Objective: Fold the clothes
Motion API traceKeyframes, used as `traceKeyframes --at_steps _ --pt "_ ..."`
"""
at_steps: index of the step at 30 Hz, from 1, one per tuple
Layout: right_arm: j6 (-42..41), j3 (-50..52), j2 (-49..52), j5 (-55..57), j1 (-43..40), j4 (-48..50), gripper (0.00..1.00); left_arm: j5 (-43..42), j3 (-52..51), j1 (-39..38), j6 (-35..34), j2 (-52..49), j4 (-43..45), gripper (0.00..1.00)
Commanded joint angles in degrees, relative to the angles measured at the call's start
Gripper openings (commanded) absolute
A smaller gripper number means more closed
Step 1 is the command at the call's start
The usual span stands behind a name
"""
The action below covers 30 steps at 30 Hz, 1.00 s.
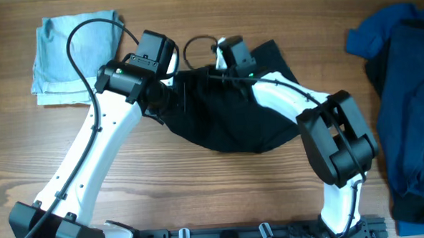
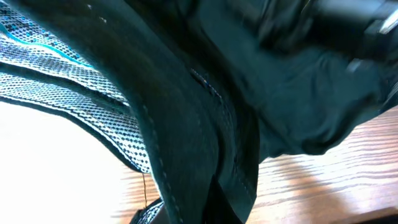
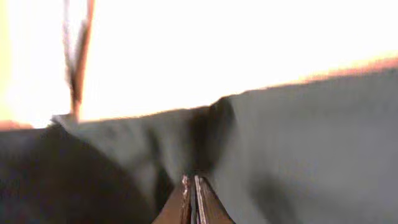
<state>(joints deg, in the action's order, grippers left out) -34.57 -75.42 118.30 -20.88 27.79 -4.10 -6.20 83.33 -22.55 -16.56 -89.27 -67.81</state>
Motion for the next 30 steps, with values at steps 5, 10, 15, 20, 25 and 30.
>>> traceKeyframes --at_steps 5,10,15,20,25,30 --pt "-0.07 -1.07 3.48 6.05 0.81 1.27 0.04 1.44 1.05 -0.39 1.42 0.66 -0.83 0.04" --pt "-0.17 -1.09 7.67 3.85 2.01 5.09 0.04 2.03 1.05 -0.39 1.40 0.66 -0.81 0.04" --pt "-1.36 -1.09 8.79 3.76 2.36 5.44 0.04 2.51 1.05 -0.39 1.42 0.66 -0.79 0.04" --pt "4.46 -2.75 4.09 3.69 1.46 4.48 0.04 7.06 1.05 -0.37 1.42 0.66 -0.74 0.04" --pt "7.37 -4.66 -5.60 3.72 -0.26 -8.02 0.04 11.67 1.07 -0.15 2.56 0.66 -0.28 0.04" --pt "5.84 -4.66 -10.21 3.48 -0.59 -25.44 0.04 11.63 1.07 0.76 5.68 0.66 1.92 0.04"
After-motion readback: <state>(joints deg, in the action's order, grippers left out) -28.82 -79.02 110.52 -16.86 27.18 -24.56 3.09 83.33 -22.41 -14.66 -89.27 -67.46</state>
